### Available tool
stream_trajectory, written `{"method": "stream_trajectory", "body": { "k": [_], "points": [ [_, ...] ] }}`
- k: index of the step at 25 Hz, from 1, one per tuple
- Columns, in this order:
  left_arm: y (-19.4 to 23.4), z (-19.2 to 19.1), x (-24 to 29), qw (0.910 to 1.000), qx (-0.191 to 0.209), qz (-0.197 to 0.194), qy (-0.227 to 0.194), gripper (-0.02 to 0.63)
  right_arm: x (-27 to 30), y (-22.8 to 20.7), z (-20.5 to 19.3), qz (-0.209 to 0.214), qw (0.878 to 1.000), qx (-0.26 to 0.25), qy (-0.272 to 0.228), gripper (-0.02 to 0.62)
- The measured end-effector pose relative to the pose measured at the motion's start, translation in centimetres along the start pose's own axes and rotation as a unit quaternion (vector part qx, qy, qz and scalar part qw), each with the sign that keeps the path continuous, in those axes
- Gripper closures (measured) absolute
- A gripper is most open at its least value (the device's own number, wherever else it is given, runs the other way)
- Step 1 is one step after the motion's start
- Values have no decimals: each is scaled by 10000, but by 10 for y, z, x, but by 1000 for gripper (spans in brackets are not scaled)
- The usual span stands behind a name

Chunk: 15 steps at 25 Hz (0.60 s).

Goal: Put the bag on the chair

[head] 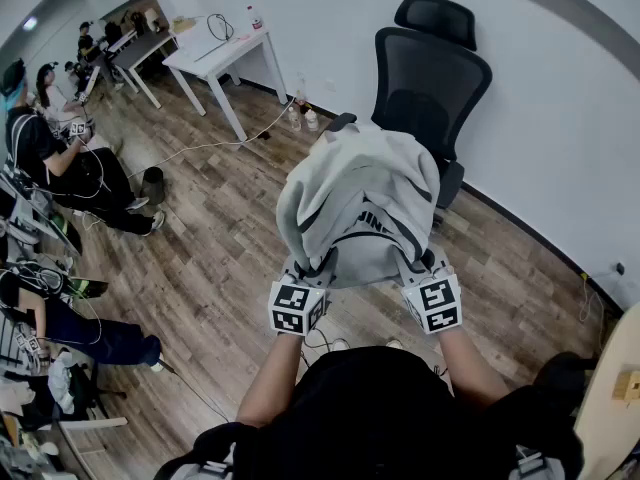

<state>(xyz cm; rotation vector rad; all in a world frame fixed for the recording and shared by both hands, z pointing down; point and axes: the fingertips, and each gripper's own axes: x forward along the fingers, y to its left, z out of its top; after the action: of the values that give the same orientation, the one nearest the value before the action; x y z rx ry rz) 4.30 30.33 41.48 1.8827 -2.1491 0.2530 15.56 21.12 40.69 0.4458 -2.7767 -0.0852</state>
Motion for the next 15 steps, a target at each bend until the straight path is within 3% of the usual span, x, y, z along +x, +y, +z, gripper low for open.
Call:
{"method": "stream_trajectory", "body": {
  "k": [15],
  "points": [
    [10,0,4,10000,-7,56,-30,472,9,2,-1,-78,9998,187,-52,494]
  ]
}}
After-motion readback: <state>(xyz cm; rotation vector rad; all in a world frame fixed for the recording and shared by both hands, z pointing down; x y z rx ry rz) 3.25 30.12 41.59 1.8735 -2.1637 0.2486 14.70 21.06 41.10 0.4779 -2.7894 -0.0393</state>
